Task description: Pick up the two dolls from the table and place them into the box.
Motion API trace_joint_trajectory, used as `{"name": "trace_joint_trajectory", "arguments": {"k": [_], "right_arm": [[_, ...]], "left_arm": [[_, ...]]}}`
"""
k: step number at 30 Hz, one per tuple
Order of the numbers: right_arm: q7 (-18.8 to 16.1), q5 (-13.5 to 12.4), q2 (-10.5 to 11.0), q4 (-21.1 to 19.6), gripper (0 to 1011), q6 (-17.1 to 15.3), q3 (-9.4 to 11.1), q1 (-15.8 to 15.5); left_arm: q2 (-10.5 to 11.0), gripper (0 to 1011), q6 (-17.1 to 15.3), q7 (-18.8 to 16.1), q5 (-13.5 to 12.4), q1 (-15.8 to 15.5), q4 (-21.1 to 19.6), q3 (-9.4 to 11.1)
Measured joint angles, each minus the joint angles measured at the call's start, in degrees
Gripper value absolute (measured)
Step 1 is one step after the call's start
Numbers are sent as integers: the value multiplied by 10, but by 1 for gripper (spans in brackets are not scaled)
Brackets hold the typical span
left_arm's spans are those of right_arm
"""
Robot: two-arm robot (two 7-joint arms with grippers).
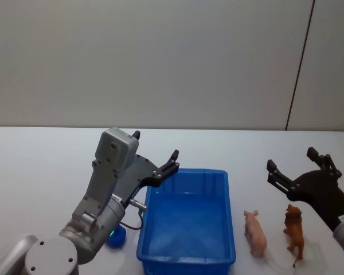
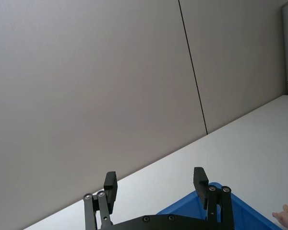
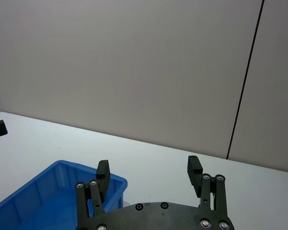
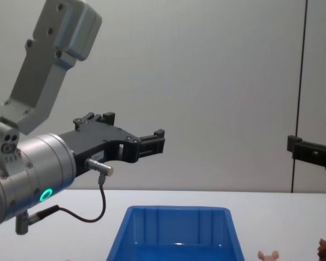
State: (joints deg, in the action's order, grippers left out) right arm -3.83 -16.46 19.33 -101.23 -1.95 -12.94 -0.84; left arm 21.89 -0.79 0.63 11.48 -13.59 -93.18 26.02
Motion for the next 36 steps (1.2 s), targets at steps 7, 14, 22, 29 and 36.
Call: {"name": "trace_joint_trajectory", "arguments": {"k": [7,14,22,29,36], "right_arm": [[0,0,0,0,998,0,0,0],[0,0,0,0,998,0,0,0],[0,0,0,0,998,0,0,0],[2,0,-1,1,998,-4,1,1],[14,3,-3,6,998,-28,2,2]], "left_arm": [[0,1001,0,0,0,0,0,0],[0,1001,0,0,0,0,0,0],[0,1001,0,0,0,0,0,0],[0,1001,0,0,0,0,0,0],[0,1001,0,0,0,0,0,0]]}}
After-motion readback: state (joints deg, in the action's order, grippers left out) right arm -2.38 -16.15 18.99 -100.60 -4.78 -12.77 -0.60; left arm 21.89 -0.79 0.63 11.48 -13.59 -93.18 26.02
